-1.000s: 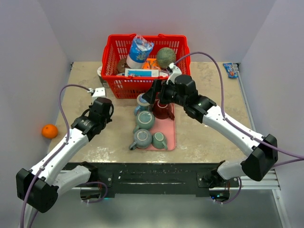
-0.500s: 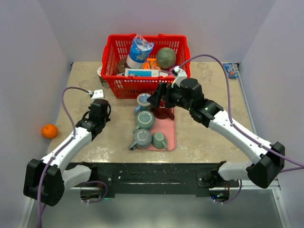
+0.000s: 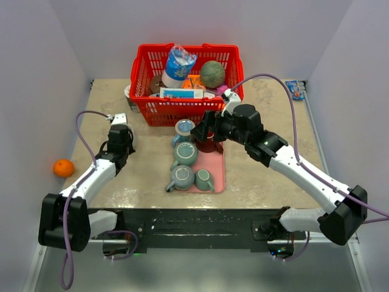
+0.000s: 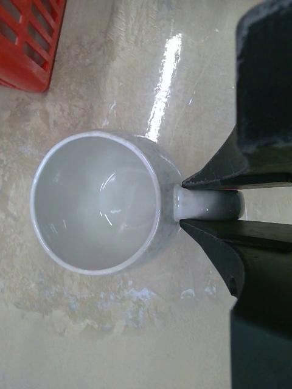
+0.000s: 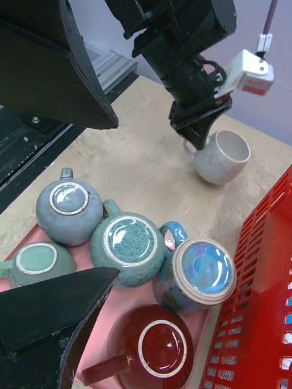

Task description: Turn the mug right side up

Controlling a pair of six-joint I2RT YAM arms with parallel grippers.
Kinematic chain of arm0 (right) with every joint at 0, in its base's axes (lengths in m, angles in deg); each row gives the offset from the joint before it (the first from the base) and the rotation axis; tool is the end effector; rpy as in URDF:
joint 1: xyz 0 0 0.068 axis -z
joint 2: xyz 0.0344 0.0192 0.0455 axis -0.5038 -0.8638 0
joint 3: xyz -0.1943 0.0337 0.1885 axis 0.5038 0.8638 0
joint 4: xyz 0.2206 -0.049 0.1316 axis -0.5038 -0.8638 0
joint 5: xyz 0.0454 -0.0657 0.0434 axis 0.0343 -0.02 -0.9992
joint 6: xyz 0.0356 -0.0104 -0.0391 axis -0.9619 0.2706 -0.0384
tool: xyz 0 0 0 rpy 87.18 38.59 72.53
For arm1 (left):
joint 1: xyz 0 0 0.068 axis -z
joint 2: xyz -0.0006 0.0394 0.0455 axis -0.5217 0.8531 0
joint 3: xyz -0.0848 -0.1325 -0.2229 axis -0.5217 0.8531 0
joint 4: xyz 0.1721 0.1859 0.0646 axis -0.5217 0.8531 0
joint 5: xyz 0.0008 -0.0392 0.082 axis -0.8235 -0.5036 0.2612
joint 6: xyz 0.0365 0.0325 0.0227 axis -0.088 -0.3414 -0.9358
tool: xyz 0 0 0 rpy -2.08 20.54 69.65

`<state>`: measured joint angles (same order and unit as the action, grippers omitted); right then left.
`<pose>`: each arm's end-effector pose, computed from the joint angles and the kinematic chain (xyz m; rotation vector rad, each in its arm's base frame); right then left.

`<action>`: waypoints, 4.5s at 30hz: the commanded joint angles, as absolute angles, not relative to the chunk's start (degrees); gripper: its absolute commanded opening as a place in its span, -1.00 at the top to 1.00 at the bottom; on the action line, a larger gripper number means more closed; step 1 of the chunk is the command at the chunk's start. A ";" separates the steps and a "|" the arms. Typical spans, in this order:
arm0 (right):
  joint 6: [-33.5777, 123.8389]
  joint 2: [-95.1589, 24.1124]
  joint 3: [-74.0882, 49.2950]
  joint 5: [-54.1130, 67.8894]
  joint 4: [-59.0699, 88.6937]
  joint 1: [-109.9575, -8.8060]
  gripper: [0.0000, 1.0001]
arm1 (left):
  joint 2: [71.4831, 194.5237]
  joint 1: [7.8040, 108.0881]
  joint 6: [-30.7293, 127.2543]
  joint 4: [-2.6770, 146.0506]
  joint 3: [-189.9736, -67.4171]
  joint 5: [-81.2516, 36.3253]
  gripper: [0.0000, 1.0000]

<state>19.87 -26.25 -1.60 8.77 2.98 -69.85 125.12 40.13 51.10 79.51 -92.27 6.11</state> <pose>0.2221 0.1885 0.3578 -0.2044 2.0118 0.9203 0.2432 -0.0246 0.2141 -0.3007 2.1624 0.1670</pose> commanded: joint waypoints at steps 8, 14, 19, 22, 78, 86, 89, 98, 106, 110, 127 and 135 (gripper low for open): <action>21.27 -26.78 -2.24 4.96 7.49 -69.28 -0.98 | 132.21 38.39 53.73 71.68 -94.40 7.59 1.00; 21.89 -27.30 -1.89 5.21 7.23 -69.28 -0.98 | 134.24 38.13 54.70 73.70 -96.25 7.42 0.55; 21.98 -26.78 -0.31 5.56 7.23 -69.19 -0.98 | 133.80 38.13 54.96 78.00 -97.31 8.73 0.23; 21.62 -26.60 0.39 5.56 7.67 -69.19 -0.98 | 133.10 38.13 55.75 80.29 -97.75 10.32 0.10; -34.86 -42.50 -12.97 39.32 -30.21 -94.67 -0.96 | 101.46 51.75 59.62 98.74 -110.92 -10.61 -0.97; -42.10 -50.68 -19.73 43.70 -33.54 -99.78 -0.94 | 96.80 51.75 60.42 105.69 -115.06 -8.05 -0.97; -37.72 -47.63 -17.46 46.86 -35.48 -99.86 -0.93 | 95.83 51.75 60.33 106.84 -115.33 -8.84 -0.97; -10.76 -26.87 2.33 45.29 -29.15 -98.28 -0.86 | 96.88 51.75 62.34 105.17 -114.18 -12.79 -0.96; 11.42 -31.60 2.59 35.63 -23.00 -91.62 -0.63 | 98.20 51.75 63.31 102.53 -112.07 -12.71 -0.97; 17.56 -32.58 4.70 31.67 -19.67 -88.62 -0.46 | 98.64 51.75 63.31 101.04 -111.11 -12.62 -0.96; 21.88 -39.43 7.42 27.28 -15.98 -88.09 0.16 | 96.88 51.66 62.00 89.44 -104.08 -15.34 -0.96; 24.43 -41.28 7.86 26.04 -13.60 -88.00 0.21 | 99.52 51.75 61.91 87.42 -103.90 -16.05 -0.96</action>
